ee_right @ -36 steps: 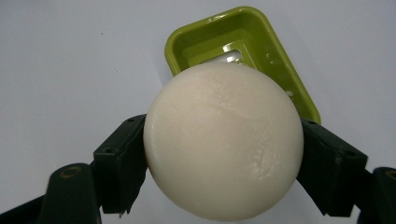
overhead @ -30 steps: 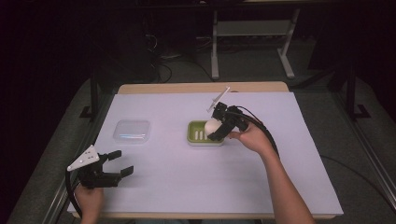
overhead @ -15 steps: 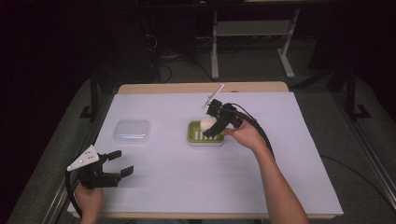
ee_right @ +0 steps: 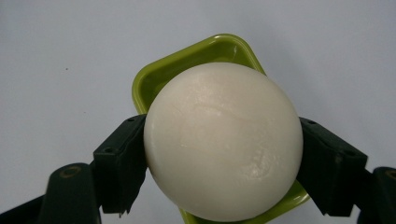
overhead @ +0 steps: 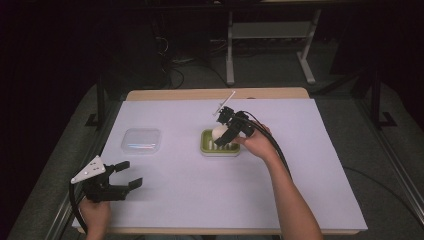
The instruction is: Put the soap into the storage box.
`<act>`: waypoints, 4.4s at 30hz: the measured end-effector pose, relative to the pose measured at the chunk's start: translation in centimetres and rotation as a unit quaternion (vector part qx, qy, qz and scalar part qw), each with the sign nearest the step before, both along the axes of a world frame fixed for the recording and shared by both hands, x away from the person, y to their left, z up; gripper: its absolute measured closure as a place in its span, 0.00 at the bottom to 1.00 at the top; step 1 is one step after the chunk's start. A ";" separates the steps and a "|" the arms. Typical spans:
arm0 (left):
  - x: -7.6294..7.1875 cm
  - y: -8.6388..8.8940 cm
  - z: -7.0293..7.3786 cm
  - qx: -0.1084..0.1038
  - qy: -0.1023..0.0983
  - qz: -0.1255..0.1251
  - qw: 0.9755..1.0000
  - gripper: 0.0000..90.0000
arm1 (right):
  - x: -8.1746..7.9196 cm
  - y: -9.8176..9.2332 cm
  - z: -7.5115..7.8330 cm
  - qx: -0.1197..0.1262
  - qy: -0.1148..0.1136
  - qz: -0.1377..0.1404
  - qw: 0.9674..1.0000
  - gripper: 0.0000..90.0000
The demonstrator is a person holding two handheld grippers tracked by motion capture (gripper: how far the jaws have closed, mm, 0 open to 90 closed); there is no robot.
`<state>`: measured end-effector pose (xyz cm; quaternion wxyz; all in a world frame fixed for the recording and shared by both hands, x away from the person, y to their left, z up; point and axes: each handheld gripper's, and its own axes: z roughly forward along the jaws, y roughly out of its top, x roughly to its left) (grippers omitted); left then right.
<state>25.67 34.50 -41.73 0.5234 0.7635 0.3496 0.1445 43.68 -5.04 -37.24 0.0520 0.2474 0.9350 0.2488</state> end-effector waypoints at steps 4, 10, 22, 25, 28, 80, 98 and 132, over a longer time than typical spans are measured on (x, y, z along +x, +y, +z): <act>0.0 0.0 0.0 0.000 0.000 0.000 1.000 0.16 | 0.2 0.2 -0.4 -0.004 0.002 -0.007 1.000 0.26; 0.0 0.0 0.0 0.000 0.000 0.000 1.000 0.16 | 0.4 0.4 -0.8 -0.003 0.005 -0.009 1.000 0.26; 0.0 0.0 0.0 0.000 0.000 -0.001 1.000 0.16 | 0.7 0.6 -1.7 -0.008 0.009 -0.018 1.000 0.26; 0.0 0.0 0.0 0.000 0.001 0.000 1.000 0.16 | 0.7 0.6 -2.0 -0.011 0.013 -0.021 1.000 0.26; 0.0 0.0 0.0 0.000 0.000 0.000 1.000 0.16 | 0.8 0.6 -2.2 -0.015 0.014 -0.020 1.000 0.25; 0.0 -0.1 0.0 0.000 -0.001 -0.002 1.000 0.16 | 1.0 -0.2 -2.3 0.007 0.023 -0.040 0.999 0.30; 0.0 -0.3 -0.1 0.004 0.001 -0.004 1.000 0.16 | 0.0 -2.2 -1.0 0.039 0.023 -0.042 0.998 0.29; 0.1 -0.5 -0.2 0.008 0.003 -0.006 1.000 0.16 | -2.7 -5.9 -1.3 0.074 0.038 -0.052 0.995 0.29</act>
